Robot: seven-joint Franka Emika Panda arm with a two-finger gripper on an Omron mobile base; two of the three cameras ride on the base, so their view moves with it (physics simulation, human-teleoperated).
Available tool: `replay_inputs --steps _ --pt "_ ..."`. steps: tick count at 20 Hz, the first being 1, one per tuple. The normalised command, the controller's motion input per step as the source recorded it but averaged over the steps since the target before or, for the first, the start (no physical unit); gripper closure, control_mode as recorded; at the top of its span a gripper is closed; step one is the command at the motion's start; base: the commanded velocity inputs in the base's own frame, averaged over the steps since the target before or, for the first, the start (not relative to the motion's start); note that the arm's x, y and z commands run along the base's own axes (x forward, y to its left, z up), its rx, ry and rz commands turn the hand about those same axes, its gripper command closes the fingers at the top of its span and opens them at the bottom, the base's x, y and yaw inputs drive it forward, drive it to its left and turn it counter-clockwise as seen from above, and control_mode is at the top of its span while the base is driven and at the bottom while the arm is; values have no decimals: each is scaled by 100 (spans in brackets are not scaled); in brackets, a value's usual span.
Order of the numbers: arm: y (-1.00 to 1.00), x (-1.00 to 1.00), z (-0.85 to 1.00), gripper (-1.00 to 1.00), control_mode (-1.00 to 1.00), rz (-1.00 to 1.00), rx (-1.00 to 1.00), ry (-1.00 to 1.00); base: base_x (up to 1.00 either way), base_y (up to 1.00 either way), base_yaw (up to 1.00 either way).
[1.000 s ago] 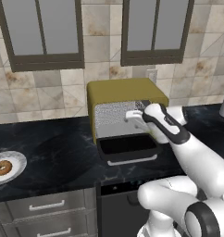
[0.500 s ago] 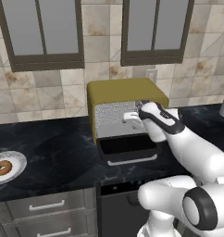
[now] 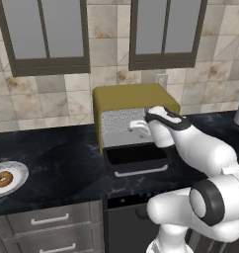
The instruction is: Pick up the bagel from the plate, place it on the toaster oven rack, close the door, and set the timer.
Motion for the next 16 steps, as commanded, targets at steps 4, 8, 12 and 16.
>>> replay_inputs --steps 4,8,12,16 --pt "9 21 -12 -100 -100 -1 0 0 0 0 0" --pt "11 21 -11 -100 -100 -5 0 0 0 0 0" --pt "7 21 -13 -100 -100 -8 2 0 0 0 0" --pt "3 19 -16 -100 -100 -10 2 0 0 0 0"
